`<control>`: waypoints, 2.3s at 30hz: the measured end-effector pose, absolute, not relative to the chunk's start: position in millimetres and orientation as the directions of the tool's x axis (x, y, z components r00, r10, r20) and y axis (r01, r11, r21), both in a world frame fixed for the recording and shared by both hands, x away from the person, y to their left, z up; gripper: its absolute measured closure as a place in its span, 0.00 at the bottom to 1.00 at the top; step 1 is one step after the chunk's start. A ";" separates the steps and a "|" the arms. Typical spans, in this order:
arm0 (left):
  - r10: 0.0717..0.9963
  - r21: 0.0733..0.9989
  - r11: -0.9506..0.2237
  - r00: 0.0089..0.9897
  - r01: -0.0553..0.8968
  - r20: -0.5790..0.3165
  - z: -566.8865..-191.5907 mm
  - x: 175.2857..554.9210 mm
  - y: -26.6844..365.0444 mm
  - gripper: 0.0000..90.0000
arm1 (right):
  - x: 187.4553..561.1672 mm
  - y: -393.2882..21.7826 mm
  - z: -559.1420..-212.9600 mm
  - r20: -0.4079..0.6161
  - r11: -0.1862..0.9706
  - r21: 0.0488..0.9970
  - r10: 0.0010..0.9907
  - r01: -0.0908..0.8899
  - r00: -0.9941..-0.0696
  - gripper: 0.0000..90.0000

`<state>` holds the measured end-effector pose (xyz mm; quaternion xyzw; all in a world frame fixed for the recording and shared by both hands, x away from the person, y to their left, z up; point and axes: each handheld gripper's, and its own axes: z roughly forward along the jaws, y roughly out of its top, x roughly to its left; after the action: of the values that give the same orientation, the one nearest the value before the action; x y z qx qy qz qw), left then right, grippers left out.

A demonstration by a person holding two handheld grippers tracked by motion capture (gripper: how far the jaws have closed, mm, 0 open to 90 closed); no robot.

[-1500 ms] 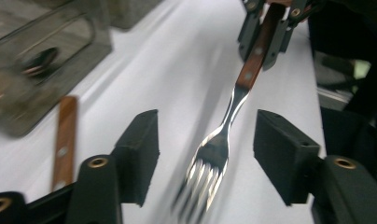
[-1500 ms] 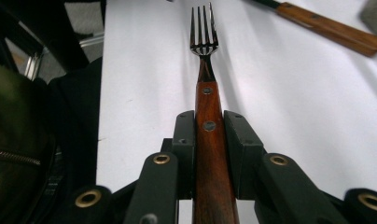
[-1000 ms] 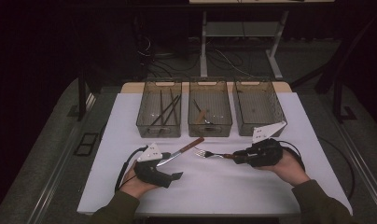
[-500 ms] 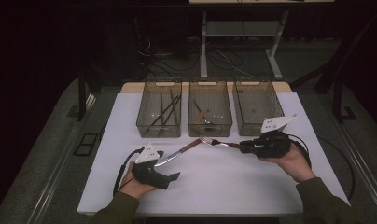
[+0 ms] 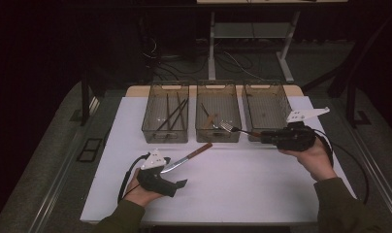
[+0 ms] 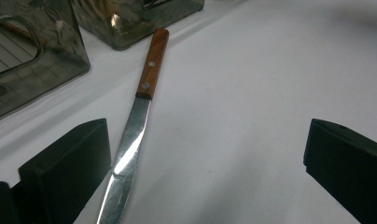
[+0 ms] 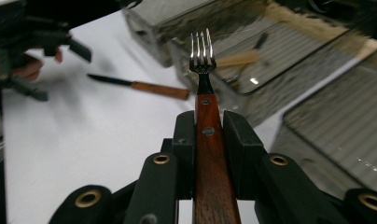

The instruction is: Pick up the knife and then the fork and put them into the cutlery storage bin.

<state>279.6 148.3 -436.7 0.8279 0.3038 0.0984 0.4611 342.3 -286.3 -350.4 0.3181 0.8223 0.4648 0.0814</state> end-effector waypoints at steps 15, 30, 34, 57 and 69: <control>0.608 0.823 -0.396 0.788 0.407 -0.097 -433.5 277.6 148.5 0.01 | 377.9 -320.6 -331.9 0.155 0.252 0.820 0.768 0.515 -0.622 0.84; 0.595 0.813 -0.431 0.800 0.392 -0.070 -434.9 277.6 144.8 0.00 | 421.6 -331.4 -336.8 0.147 0.172 0.798 0.874 0.578 -0.463 0.84; 0.588 0.810 -0.442 0.807 0.385 -0.063 -434.7 277.0 143.5 0.00 | 431.7 -329.7 -345.2 0.142 0.170 0.779 0.890 0.603 -0.434 0.83; 0.583 0.807 -0.443 0.809 0.389 -0.070 -435.0 277.3 143.5 0.00 | 455.6 -323.5 -376.9 0.110 0.204 0.727 0.908 0.655 -0.405 0.48; 0.587 0.806 -0.443 0.806 0.393 -0.070 -434.7 278.5 144.2 0.00 | 404.3 -316.0 -363.1 0.113 0.239 0.799 0.842 0.552 -0.527 0.20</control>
<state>278.5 144.2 -434.7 0.8423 0.2909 0.1103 0.4402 404.3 -316.0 -363.1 0.4541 0.7677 0.4175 0.1734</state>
